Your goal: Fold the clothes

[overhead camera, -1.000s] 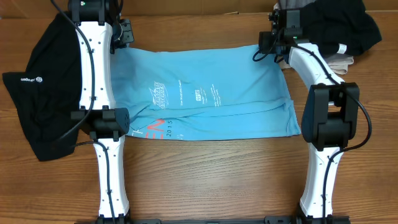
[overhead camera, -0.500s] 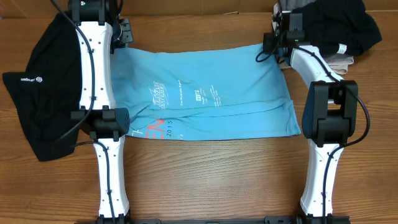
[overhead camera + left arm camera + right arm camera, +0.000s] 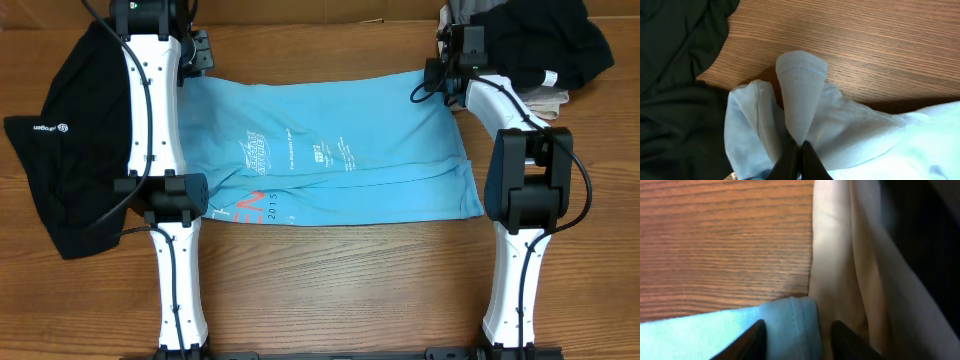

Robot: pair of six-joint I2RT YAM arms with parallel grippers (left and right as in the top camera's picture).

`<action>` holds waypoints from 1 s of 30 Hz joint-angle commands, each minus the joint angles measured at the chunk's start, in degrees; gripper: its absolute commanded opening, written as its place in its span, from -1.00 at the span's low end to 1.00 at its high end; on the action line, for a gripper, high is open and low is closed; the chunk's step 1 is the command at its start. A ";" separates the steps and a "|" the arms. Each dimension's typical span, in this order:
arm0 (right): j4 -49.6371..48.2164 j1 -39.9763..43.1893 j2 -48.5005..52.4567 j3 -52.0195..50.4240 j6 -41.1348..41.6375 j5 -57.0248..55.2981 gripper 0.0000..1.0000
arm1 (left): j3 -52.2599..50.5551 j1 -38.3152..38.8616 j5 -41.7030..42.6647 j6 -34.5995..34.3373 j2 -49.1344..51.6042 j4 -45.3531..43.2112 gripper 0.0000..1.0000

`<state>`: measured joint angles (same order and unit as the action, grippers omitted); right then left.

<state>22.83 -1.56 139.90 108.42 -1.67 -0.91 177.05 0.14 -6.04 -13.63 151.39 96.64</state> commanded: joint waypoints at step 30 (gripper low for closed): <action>11.17 -1.20 1.36 10.84 -0.33 -1.60 -0.18 | 0.35 -0.22 -1.88 -1.42 -0.74 0.15 -0.92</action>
<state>33.98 -1.91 139.98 117.84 -1.76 -2.37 177.05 0.14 -6.74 -13.80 151.39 96.66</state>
